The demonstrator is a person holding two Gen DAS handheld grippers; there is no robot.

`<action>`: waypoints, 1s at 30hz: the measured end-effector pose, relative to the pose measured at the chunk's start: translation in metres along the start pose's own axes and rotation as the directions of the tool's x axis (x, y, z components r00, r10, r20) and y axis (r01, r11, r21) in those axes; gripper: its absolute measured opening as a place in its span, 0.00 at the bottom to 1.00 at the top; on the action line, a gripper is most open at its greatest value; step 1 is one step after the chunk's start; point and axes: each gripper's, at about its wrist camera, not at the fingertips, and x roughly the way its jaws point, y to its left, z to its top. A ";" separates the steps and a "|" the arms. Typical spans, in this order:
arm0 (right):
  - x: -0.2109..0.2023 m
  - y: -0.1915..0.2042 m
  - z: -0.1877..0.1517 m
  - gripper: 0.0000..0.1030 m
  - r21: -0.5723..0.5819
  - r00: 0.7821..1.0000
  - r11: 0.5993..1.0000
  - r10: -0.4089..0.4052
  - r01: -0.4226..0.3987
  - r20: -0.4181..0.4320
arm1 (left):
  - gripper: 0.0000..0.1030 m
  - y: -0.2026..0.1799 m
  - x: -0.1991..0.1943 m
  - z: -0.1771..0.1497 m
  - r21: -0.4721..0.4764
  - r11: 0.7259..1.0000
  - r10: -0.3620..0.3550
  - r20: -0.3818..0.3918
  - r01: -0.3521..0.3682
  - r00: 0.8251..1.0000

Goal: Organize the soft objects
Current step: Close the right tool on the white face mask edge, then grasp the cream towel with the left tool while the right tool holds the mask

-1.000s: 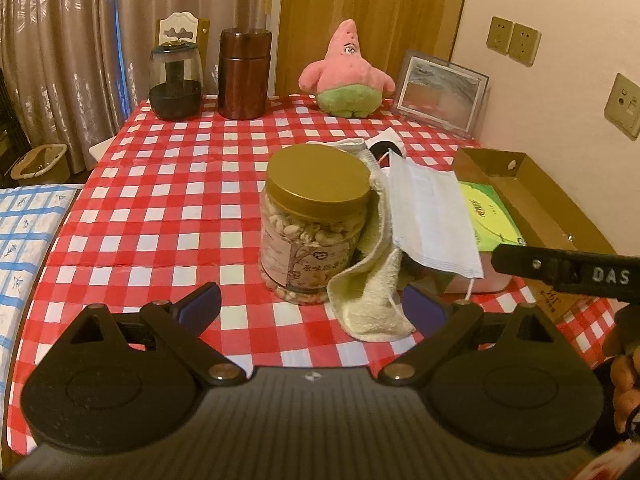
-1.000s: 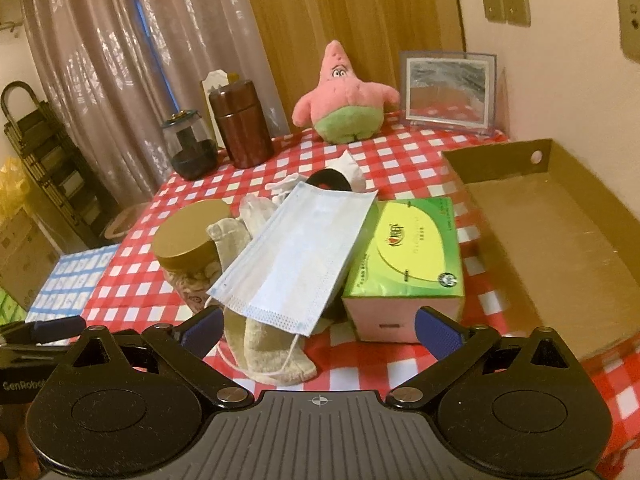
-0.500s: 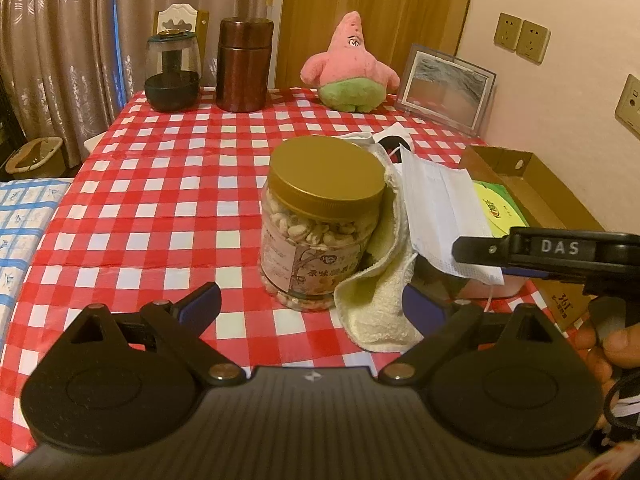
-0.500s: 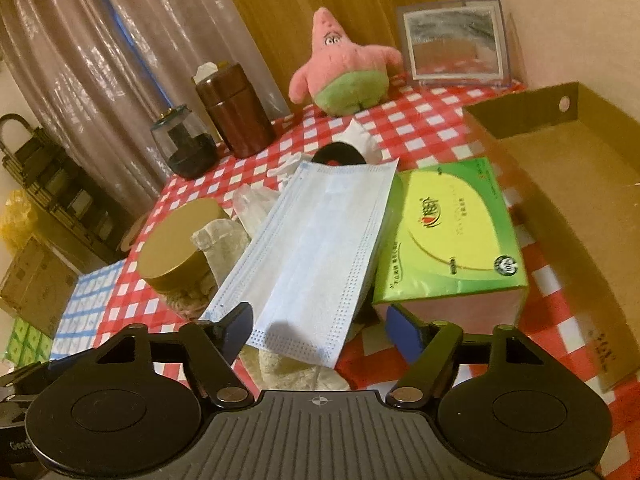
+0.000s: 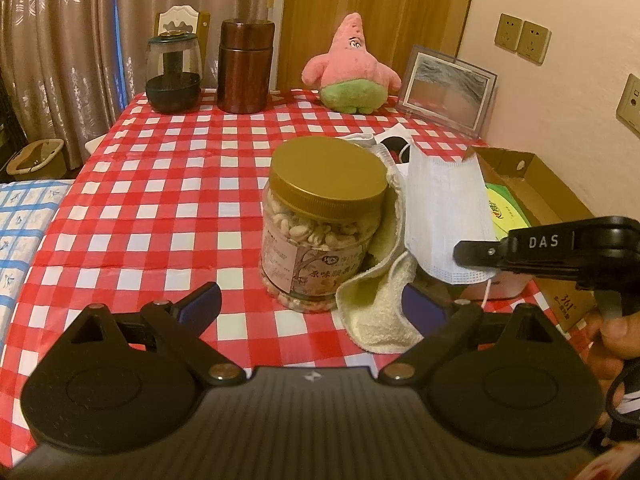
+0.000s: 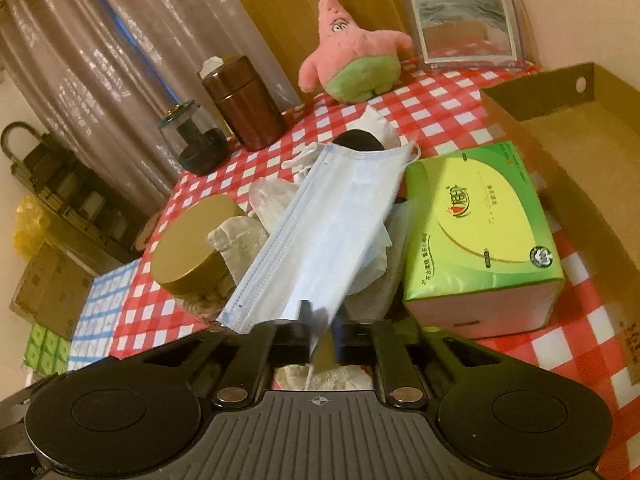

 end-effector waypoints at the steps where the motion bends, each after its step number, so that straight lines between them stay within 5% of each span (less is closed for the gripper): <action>1: -0.001 0.001 0.000 0.01 -0.010 1.000 1.000 -0.004 0.004 0.003 | 0.89 0.000 0.000 -0.001 0.001 1.000 -0.001 0.000 0.001 1.000; 11: -0.043 0.003 0.003 0.00 -0.161 0.989 0.982 -0.078 0.097 0.125 | 0.88 -0.015 0.000 -0.002 0.029 0.999 -0.030 0.002 0.030 1.000; 20: -0.075 -0.024 0.006 0.00 -0.137 0.970 0.973 -0.159 0.185 0.182 | 0.84 -0.044 0.023 -0.010 0.091 0.993 -0.077 0.017 0.075 0.997; 30: -0.079 -0.042 0.001 0.00 -0.113 0.968 0.973 -0.179 0.201 0.175 | 0.62 -0.070 0.065 -0.027 0.192 0.979 -0.070 0.022 0.064 0.997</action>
